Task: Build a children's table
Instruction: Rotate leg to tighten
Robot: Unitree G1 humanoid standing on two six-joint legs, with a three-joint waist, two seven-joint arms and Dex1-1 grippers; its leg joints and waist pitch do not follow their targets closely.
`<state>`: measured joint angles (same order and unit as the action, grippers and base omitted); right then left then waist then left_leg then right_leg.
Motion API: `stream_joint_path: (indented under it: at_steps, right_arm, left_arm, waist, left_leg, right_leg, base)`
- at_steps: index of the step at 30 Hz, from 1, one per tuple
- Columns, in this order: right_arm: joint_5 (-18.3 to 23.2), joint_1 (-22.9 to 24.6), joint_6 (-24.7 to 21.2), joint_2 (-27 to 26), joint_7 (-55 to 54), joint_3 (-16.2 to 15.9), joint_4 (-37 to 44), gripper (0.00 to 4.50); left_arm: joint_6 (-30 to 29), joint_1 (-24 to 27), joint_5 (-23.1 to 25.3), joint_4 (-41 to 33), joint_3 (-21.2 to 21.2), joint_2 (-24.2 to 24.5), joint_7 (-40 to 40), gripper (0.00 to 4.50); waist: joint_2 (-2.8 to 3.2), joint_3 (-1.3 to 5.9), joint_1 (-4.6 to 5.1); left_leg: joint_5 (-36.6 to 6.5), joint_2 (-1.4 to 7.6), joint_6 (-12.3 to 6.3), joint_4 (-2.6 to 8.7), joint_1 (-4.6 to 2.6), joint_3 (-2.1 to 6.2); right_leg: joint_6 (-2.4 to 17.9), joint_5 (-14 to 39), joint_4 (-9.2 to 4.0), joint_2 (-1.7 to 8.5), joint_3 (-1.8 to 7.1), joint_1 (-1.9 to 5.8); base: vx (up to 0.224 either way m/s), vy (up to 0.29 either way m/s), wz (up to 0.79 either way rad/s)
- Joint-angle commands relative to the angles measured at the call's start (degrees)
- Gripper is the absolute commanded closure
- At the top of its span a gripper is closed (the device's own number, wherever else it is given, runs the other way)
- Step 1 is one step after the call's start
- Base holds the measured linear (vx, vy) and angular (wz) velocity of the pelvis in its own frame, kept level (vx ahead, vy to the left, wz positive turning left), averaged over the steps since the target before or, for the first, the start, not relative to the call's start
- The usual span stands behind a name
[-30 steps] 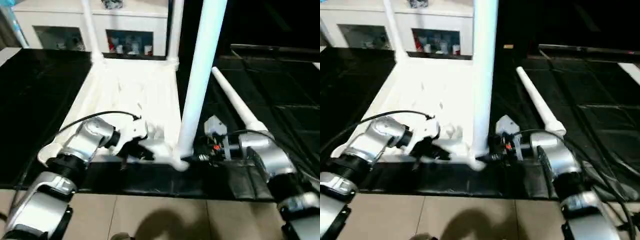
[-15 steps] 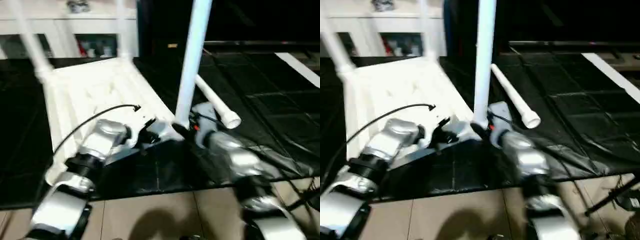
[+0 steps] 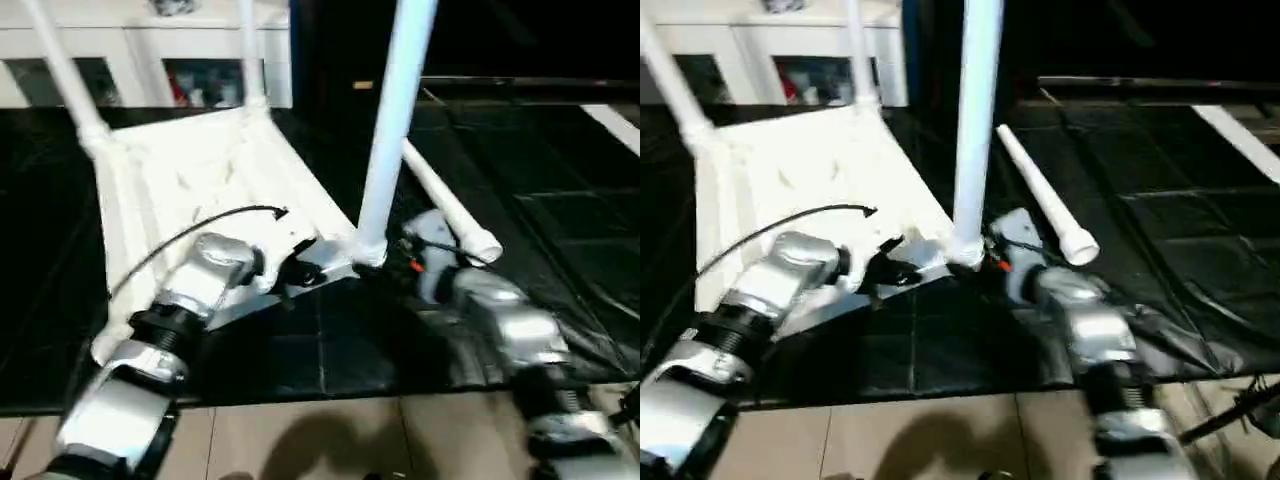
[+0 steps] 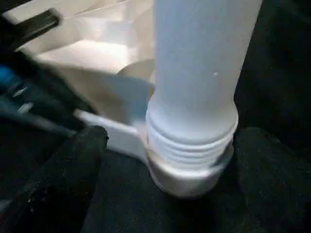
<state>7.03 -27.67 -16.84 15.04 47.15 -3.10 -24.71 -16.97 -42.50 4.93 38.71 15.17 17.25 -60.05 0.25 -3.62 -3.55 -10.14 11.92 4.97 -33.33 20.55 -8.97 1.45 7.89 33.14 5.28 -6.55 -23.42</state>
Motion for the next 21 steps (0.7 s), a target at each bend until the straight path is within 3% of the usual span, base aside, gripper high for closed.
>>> stream_joint_path:
  at_steps: [1,2,7,12,13,21]
  right_arm:
    - [0.31,-0.08,1.73,2.04,4.19,-1.0,1.65,0.08]
    - [0.22,-0.36,3.45,5.56,9.43,-1.85,1.44,0.08]
    - [1.32,-2.51,5.92,11.08,22.56,-5.38,0.1,0.08]
    - [0.32,-4.96,8.84,11.06,25.08,-6.86,-2.79,0.08]
    - [-0.44,-5.73,10.26,10.84,25.93,-8.01,-3.79,0.08]
    - [-1.82,-6.6,13.13,9.6,29.2,-11.03,-6.05,0.08]
  left_arm:
    - [3.34,-1.31,-0.24,-1.04,1.21,0.41,-3.98,4.5]
    - [5.81,-0.98,-0.48,-0.7,2.46,1.86,-8.4,4.5]
    - [12.57,-0.62,-0.07,0.19,6.04,4.98,-17.9,4.5]
    - [14.52,-0.49,0.08,0.41,7.5,5.93,-21.18,4.5]
    - [15.1,-0.51,0.14,0.5,7.91,6.14,-22.33,4.5]
    - [17.39,-0.51,0.17,0.79,8.78,6.35,-24.74,4.5]
  waist:
    - [0.83,4.76,-0.37]
    - [0.71,4.73,-0.58]
    - [0.74,4.69,-1.97]
    - [0.7,4.74,-2.77]
    - [0.46,4.72,-2.93]
    - [0.04,4.76,-3.1]
  left_leg:
    - [-11.48,0.88,-3.74,3.43,-0.16,-0.37]
    - [-12.76,0.94,-3.46,3.41,-0.33,-0.43]
    - [-13.24,1.27,-3.77,3.36,-0.46,-0.7]
    - [-13.69,1.54,-2.81,3.39,-0.92,-0.87]
    - [-14.02,1.62,-2.6,3.41,-1.09,-1.01]
    - [-12.29,1.44,-2.95,3.46,-0.5,-1.01]
  right_leg:
    - [13.29,11.35,-3.13,2.97,2.77,4.06]
    - [13.02,12.86,-3.4,2.94,2.77,4.02]
    - [13.4,13.19,-3.16,2.95,2.88,3.85]
    - [13.86,13.9,-2.94,3.04,3.06,3.3]
    - [14.03,13.98,-2.98,3.08,3.17,3.11]
    - [12.62,15.13,-2.74,3.17,3.41,3.52]
  base:
    - [0.0,0.0,0.0]
    - [0.0,0.0,0.0]
    - [0.0,0.0,0.0]
    - [0.0,0.0,0.0]
    - [0.0,0.0,0.0]
    - [0.0,0.0,0.0]
